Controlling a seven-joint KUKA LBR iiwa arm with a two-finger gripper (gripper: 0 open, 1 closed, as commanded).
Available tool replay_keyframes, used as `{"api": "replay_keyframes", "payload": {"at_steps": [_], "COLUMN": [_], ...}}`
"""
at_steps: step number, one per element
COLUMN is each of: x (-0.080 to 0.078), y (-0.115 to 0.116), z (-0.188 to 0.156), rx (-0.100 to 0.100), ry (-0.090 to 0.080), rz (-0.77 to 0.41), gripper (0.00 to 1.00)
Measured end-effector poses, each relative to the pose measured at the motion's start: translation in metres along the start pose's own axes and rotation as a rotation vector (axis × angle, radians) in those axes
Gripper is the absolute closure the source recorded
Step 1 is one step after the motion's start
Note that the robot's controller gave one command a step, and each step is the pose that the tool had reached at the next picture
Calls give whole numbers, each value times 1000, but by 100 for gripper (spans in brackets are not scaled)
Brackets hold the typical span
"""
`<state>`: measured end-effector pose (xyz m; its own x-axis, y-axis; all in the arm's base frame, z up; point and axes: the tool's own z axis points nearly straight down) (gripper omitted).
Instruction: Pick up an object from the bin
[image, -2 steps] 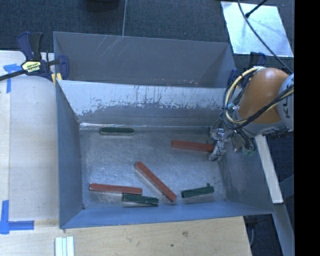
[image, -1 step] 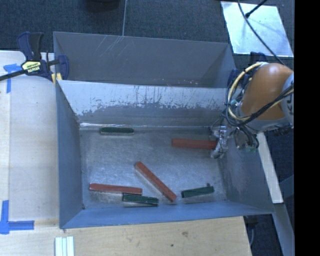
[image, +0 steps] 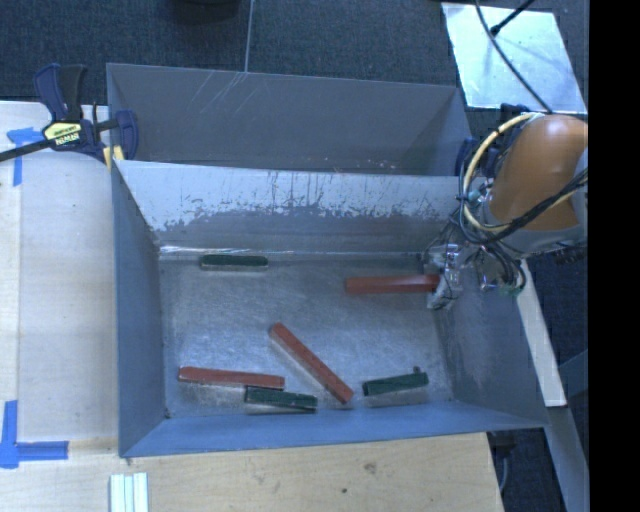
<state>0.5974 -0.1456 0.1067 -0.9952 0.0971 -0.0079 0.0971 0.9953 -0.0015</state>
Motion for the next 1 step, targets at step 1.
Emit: {"api": "replay_keyframes", "payload": {"at_steps": [1], "x": [-4], "y": [-1], "z": [-91], "rx": [1], "ry": [-5], "rz": [-1], "gripper": [100]}}
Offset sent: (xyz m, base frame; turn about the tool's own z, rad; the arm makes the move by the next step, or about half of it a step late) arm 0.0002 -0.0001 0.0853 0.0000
